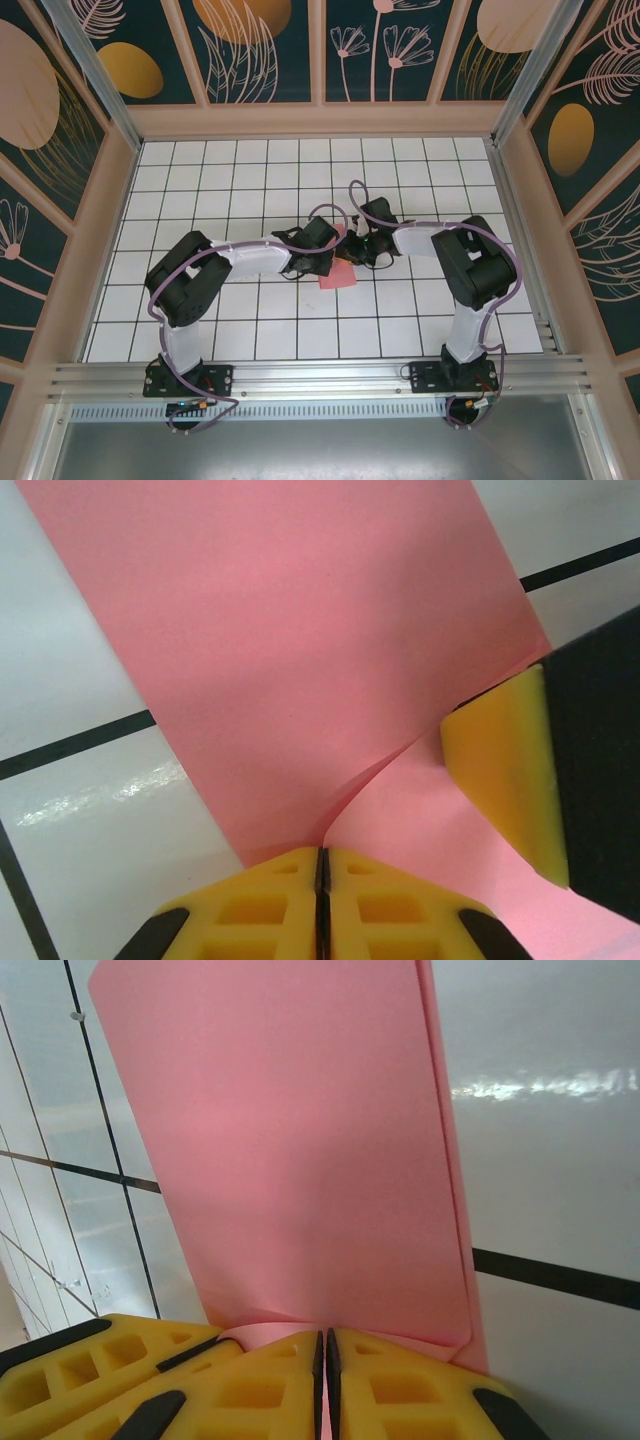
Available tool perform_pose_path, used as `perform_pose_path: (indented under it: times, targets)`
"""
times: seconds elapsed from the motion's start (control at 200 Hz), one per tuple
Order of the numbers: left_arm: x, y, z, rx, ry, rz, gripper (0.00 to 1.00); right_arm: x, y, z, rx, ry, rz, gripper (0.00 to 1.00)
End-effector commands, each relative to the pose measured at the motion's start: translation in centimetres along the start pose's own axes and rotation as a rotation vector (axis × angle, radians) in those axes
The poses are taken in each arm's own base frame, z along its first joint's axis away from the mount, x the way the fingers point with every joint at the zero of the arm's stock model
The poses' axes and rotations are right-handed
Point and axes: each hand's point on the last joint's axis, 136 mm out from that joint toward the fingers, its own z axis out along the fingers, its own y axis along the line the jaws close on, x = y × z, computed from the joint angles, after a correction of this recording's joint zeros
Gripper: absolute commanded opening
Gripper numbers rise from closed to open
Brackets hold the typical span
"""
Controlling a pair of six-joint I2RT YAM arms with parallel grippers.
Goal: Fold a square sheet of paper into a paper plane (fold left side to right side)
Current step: Fold the triangle a second time at the center of the table.
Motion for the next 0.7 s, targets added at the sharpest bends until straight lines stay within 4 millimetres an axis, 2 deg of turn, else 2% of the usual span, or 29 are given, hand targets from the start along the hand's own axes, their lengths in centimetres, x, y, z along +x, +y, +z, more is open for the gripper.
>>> perform_pose_path:
  times: [0.0,0.115,0.28,0.325,0.35,0.47,0.57,0.696]
  targets:
    - [0.2,0.9,0.2,-0.037,0.020,0.004,0.16,2.4,-4.2,0.5,0.124,0.057,0.056,0.14]
    - [-1.0,0.3,-1.6,-0.017,-0.020,-0.003,0.24,2.7,-4.5,0.6,0.131,0.062,0.059,0.14]
    - [-2.6,-0.1,-5.3,0.013,-0.090,-0.012,0.34,2.6,-4.6,0.8,0.132,0.065,0.058,0.14]
    - [-2.4,0.0,-5.8,0.012,-0.089,-0.005,0.36,2.5,-4.5,0.8,0.128,0.063,0.056,0.14]
    - [-2.9,-0.2,-7.0,0.023,-0.112,-0.002,0.37,2.5,-4.4,0.7,0.125,0.062,0.055,0.14]
    - [-2.5,-0.3,-8.6,0.055,-0.119,0.010,0.38,2.3,-4.3,0.8,0.121,0.060,0.050,0.14]
    - [-1.9,-2.3,-9.3,0.188,-0.107,0.008,0.38,2.3,-4.2,0.9,0.117,0.063,0.049,0.14]
    - [-0.9,-5.9,-9.3,0.398,-0.066,-0.012,0.38,2.4,-4.2,0.9,0.116,0.063,0.047,0.14]
